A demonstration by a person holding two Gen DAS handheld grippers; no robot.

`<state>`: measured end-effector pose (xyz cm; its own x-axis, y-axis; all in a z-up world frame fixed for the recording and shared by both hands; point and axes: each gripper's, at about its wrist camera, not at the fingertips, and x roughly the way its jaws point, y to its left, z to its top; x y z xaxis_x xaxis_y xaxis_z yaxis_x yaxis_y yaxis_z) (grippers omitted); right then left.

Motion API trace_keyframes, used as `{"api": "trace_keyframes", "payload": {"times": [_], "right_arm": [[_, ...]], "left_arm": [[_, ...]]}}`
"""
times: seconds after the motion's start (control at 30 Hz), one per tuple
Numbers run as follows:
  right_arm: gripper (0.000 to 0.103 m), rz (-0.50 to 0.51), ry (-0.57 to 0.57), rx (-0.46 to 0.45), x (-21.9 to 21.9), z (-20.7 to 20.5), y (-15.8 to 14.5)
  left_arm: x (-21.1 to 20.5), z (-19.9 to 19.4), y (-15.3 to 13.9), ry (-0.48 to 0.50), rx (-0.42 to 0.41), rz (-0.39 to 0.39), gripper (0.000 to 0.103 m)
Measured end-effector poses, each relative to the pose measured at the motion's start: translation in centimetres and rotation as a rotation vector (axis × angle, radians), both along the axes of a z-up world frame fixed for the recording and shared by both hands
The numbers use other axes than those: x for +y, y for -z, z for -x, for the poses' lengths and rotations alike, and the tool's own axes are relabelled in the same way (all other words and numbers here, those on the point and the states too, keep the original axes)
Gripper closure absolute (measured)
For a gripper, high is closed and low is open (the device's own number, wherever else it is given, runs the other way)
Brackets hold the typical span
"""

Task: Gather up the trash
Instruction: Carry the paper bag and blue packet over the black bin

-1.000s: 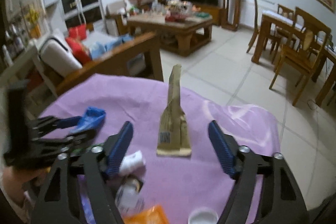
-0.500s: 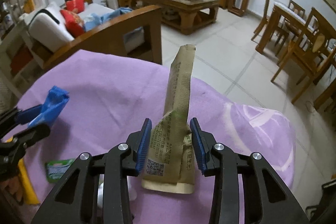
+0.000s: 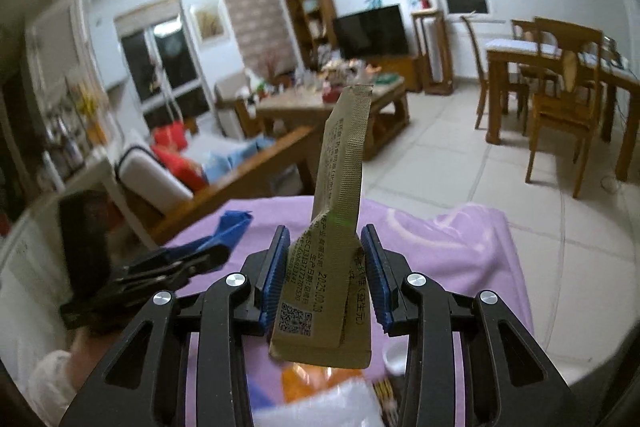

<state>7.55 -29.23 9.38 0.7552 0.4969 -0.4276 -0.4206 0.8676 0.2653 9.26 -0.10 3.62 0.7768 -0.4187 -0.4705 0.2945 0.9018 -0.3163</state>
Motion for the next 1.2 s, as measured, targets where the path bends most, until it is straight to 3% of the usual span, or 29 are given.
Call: {"api": "trace_keyframes", "payload": {"times": [0.17,0.47,0.77,1.03,1.2], "right_arm": [[0.066,-0.029,0.141,-0.043,-6.8,5.0,0.7],[0.066,-0.078,0.37,-0.127,-18.1,11.8,1.8],[0.066,-0.106,0.523,-0.154,-26.3,16.0,4.2],[0.066,-0.136,0.662,-0.128,-33.7,18.6,8.4],[0.066,-0.146,0.712,-0.114,-35.3,19.1,10.6]], "left_arm": [[-4.6,2.0,-1.5,0.101,-0.052,0.014,0.054],[-14.5,4.7,-3.1,0.275,-0.113,-0.034,0.054],[-22.7,6.0,-2.5,0.417,-0.126,-0.05,0.054],[-29.1,7.3,-0.4,0.525,-0.119,-0.055,0.054],[-31.3,7.2,0.8,0.556,-0.089,-0.069,0.054]]}}
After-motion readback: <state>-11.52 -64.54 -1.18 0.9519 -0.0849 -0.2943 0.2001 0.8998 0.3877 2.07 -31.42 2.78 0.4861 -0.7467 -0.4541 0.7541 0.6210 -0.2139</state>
